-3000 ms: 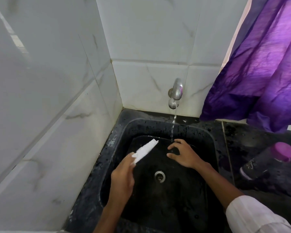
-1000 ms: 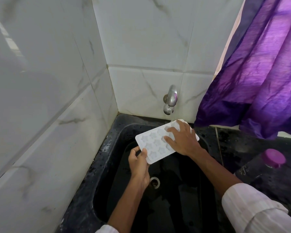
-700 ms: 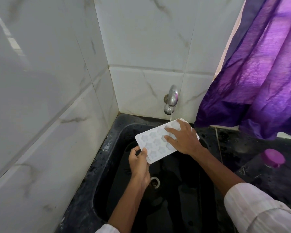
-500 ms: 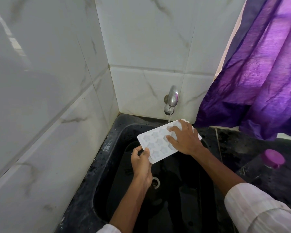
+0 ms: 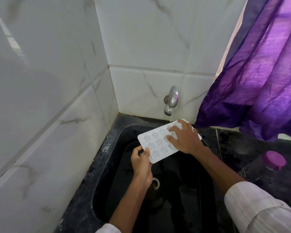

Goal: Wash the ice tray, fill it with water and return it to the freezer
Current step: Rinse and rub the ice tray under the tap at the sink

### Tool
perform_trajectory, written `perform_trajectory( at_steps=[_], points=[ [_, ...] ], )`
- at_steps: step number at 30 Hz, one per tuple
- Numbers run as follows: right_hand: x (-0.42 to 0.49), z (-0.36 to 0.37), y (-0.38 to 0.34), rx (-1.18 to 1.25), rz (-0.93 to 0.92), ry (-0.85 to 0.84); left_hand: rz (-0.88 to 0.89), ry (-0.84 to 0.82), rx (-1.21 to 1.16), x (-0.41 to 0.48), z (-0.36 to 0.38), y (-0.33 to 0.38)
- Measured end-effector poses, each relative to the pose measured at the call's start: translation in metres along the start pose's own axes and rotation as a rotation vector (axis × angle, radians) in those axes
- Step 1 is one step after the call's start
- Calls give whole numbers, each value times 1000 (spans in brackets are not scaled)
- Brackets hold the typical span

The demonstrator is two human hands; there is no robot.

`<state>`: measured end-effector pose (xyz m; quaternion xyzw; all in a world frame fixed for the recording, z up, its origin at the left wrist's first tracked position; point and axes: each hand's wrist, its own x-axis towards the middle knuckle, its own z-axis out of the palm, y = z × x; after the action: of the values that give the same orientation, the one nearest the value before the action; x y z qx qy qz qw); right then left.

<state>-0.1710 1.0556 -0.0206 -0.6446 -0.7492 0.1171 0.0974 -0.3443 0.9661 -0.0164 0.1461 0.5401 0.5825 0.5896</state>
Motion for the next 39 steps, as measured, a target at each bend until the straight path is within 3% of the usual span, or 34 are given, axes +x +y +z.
perform_trajectory(
  at_steps=[21, 28, 39],
  points=[
    [-1, 10, 13, 155, 24, 113, -55, 72, -73, 25, 5, 7],
    [-3, 8, 9, 72, 27, -8, -44, 62, -77, 27, 8, 11],
    [4, 7, 3, 99, 17, -32, -35, 53, -87, 26, 7, 17]
  ],
)
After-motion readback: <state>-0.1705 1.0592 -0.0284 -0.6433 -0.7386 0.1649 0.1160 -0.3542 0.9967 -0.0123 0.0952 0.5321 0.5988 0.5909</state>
